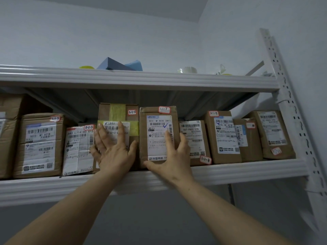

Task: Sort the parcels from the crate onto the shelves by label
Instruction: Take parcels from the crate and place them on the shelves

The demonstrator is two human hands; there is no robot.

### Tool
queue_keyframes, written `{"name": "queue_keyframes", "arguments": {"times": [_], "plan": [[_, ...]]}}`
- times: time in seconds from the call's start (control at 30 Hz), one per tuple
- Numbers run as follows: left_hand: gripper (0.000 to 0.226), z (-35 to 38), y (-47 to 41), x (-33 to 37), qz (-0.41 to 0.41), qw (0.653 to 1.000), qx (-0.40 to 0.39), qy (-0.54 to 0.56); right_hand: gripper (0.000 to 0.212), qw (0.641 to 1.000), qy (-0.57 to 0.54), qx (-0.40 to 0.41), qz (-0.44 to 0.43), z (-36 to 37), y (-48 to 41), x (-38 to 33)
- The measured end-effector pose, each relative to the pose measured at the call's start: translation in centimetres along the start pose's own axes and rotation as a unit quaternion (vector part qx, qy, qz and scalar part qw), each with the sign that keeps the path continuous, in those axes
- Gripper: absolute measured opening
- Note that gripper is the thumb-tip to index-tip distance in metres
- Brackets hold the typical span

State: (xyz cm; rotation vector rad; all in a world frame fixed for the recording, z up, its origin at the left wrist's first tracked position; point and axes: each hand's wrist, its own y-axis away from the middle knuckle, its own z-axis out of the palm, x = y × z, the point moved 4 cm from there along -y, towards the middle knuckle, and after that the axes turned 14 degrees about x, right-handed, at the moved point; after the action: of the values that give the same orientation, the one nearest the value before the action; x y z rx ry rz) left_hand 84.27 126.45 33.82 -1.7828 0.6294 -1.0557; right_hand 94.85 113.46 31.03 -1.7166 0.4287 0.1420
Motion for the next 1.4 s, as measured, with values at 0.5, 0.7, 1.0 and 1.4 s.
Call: {"name": "queue_keyframes", "arguments": {"times": [0.5, 0.7, 1.0, 1.4], "plan": [[0.089, 0.3, 0.0, -0.2, 0.005, 1.0, 0.006, -0.001, 0.019, 0.997, 0.049, -0.02, -0.055, 0.7, -0.4, 0.5], [0.093, 0.2, 0.1, -0.3, 0.002, 1.0, 0.019, 0.005, 0.022, 0.996, 0.047, -0.051, -0.06, 1.7, -0.4, -0.2], [0.099, -0.2, 0.5, -0.4, 0.006, 1.0, 0.009, -0.002, 0.03, 0.992, 0.076, -0.071, -0.07, 2.0, -0.4, -0.1], [0.05, -3.8, 0.9, -1.6, 0.042, 0.992, 0.112, 0.043, 0.041, 0.983, -0.029, -0.076, -0.162, 1.9, 1.5, -3.2]]}}
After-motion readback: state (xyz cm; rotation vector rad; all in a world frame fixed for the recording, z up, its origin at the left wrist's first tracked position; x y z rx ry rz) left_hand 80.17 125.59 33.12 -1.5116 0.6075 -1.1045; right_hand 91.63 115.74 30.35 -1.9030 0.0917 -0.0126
